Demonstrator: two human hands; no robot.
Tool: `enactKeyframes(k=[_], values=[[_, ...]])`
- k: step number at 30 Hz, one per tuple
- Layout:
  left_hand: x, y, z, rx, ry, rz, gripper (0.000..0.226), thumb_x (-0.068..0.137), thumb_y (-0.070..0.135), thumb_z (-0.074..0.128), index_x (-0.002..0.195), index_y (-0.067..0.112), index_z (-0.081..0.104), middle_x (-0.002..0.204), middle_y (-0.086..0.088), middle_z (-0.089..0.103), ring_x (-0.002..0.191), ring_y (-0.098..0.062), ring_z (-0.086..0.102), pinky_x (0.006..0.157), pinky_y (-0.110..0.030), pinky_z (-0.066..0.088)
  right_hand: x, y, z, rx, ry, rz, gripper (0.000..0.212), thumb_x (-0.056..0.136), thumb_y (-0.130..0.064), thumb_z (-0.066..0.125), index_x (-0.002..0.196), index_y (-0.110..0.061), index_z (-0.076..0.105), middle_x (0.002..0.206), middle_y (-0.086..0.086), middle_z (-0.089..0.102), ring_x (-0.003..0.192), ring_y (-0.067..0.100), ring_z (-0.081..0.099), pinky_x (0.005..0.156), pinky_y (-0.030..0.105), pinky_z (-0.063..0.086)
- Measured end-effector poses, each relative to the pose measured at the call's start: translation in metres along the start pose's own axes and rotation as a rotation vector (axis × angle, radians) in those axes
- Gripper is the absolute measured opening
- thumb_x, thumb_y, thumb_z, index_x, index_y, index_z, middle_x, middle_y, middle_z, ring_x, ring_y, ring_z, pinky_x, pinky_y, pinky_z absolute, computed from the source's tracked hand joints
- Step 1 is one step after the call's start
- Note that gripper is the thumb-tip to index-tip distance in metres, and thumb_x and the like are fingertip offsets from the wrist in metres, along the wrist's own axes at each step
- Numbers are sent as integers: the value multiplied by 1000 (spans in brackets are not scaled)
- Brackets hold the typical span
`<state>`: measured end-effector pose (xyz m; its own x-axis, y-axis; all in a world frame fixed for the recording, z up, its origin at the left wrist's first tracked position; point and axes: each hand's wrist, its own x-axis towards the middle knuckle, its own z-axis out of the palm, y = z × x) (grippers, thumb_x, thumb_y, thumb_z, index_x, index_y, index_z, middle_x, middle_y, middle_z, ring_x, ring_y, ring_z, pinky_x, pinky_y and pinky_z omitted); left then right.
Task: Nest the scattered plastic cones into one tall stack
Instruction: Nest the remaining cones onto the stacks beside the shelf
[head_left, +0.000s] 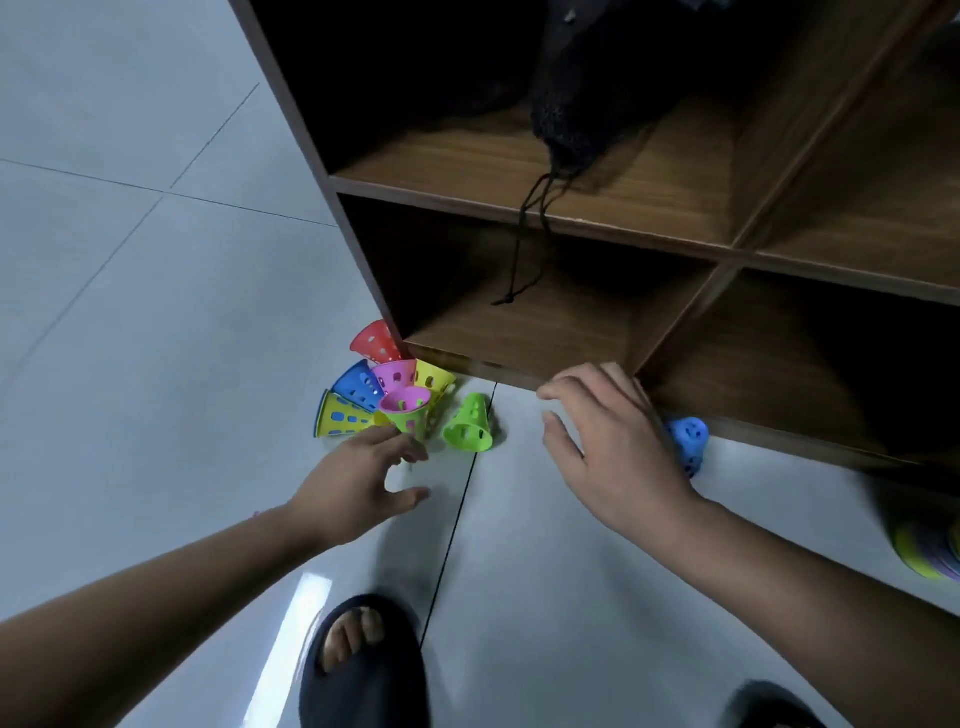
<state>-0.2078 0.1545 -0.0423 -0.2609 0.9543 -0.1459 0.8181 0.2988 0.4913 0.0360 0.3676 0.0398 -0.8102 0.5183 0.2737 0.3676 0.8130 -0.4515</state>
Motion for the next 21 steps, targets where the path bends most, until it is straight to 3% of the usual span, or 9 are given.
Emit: enactKeyframes(k=[5,12,17,21], values=[[-42,-62,-9,119,-87,-72,45,80,54,82,118,33,71,112,17,68,101,-13,64,80,-31,56,26,-5,66,-23,-195,94,20,97,-36,64,101,-17,64,104,2,61,101,30,58,82,43,52],[-82,-112,-23,248,-99,-157,58,75,77,71,116,35,71,108,15,68,93,-16,64,75,-33,52,53,0,132,56,-411,379,36,96,-48,67,88,-16,53,101,10,64,103,36,61,76,40,45],[-95,-120,-23,226,-166,-234,65,72,83,64,118,37,69,111,14,65,96,-16,59,75,-32,52,57,0,167,75,-478,633,60,91,-69,61,108,-11,59,116,17,68,113,38,63,80,41,47],[-97,-118,-20,150,-207,-271,61,73,78,66,118,35,66,109,13,60,94,-14,59,72,-29,50,60,-7,170,191,-518,748,59,88,-62,68,114,-9,59,113,12,67,107,33,64,64,32,38]])
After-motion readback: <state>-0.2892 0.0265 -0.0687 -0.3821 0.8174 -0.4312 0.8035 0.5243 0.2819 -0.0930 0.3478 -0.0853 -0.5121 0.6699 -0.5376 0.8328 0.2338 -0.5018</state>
